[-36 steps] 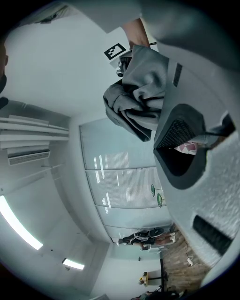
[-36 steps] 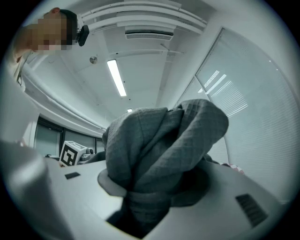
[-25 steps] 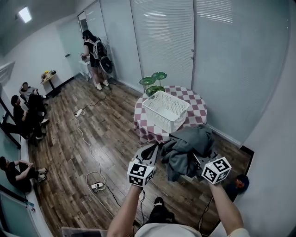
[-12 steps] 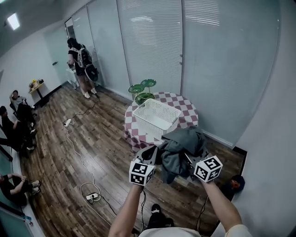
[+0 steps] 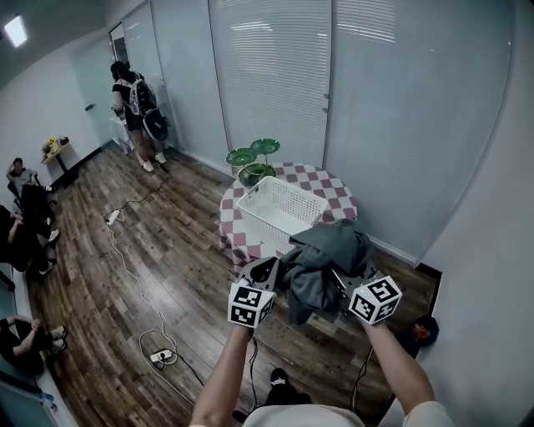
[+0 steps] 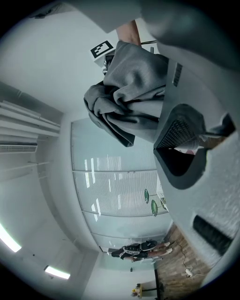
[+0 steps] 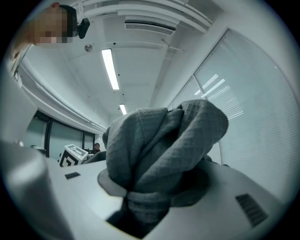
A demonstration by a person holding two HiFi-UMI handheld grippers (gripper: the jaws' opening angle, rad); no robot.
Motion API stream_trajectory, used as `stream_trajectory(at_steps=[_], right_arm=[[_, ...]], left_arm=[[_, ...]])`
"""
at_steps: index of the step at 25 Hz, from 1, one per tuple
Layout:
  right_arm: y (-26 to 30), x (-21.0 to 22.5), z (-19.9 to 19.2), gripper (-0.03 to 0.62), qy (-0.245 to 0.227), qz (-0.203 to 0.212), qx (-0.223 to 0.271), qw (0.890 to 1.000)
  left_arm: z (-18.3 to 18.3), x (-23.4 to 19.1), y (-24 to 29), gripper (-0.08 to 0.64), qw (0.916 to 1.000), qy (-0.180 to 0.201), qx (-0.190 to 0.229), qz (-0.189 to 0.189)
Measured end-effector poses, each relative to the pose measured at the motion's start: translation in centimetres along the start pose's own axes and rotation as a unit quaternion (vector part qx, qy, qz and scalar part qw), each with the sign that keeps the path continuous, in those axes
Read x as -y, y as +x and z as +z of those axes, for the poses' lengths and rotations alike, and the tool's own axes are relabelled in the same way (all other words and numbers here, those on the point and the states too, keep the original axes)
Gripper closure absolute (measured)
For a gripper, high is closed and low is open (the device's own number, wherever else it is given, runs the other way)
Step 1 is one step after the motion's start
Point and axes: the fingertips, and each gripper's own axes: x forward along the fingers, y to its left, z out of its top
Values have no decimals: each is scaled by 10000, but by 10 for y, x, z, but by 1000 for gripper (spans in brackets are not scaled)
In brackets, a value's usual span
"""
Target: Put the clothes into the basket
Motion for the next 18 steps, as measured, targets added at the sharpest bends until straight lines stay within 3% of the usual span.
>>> stream_trajectory(at_steps=[8, 18], right_arm=[[36, 15, -4, 396, 78, -106, -15, 9999], [77, 19, -5, 396, 133, -181, -5, 9997]], left_arm=[[7, -4, 45, 548, 9984, -35, 121, -551], [23, -26, 68, 548, 9972, -57, 252, -696]])
